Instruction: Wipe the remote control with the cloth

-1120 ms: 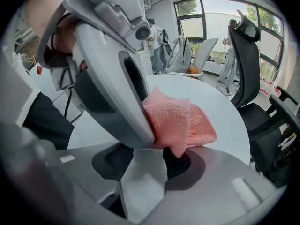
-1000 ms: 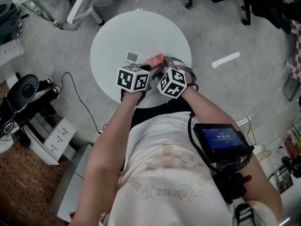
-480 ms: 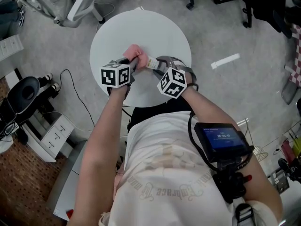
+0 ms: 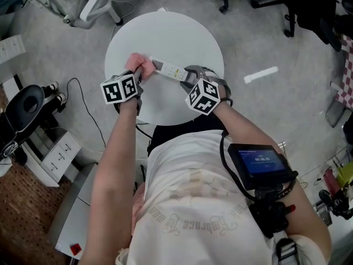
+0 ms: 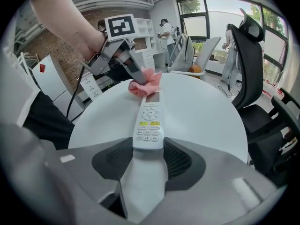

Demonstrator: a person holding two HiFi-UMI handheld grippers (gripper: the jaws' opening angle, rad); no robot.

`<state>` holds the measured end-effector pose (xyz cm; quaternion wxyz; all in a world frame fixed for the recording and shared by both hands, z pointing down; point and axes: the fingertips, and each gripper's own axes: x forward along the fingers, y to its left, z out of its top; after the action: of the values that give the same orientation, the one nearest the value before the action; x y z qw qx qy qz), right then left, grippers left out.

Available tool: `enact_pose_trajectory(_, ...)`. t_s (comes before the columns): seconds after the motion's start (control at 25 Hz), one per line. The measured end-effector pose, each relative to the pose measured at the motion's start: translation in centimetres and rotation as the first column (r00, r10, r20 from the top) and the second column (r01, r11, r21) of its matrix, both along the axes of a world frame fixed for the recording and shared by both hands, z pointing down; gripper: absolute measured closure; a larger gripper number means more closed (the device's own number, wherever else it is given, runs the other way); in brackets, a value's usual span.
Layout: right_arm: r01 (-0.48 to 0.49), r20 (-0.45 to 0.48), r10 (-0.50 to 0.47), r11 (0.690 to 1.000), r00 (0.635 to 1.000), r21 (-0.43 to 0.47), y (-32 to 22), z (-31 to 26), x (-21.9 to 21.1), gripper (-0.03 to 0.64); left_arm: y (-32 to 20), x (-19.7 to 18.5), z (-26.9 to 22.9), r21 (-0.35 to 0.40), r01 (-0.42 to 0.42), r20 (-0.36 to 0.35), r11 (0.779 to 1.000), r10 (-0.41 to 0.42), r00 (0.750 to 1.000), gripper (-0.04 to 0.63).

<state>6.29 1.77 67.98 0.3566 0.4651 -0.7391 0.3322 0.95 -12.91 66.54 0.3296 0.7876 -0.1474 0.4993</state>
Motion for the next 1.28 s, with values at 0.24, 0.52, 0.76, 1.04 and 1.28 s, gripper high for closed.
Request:
enact_pose_trajectory(0.24, 0.026, -0.052, -0.026, 1.000, 0.998, 0.012, -0.4, -1.0, 1.0, 0.373, -0.3, -1.9, -1.4, 0.052, 0.129, -0.031, 0.990, -0.127, 0.991, 0.574)
enact_pose_trajectory(0.52, 0.102, -0.134, -0.108, 0.993, 0.985, -0.054, -2.2, -0.9, 0.5, 0.348, 3.5, -4.8, -3.5, 0.016, 0.219, -0.109, 0.975, -0.216, 0.970, 0.574)
enact_pose_trajectory(0.76, 0.109, -0.196, -0.146, 0.976, 0.970, -0.187, -2.5, 0.1, 1.0, 0.340, 5.9, -6.1, -5.1, -0.031, 0.309, -0.190, 0.950, -0.309, 0.932, 0.574)
enact_pose_trajectory(1.04, 0.046, -0.169, -0.091, 0.965, 0.981, -0.256, -2.8, -0.1, 1.3, 0.370, 8.7, -8.1, -6.0, -0.093, 0.332, -0.238, 0.939, -0.345, 0.908, 0.574)
enact_pose_trajectory(1.28, -0.156, 0.046, 0.180, 0.934, 0.983, -0.320, -1.3, -0.5, 2.2, 0.371, 10.1, -8.5, -7.0, -0.135, 0.335, -0.319, 0.932, -0.361, 0.876, 0.574)
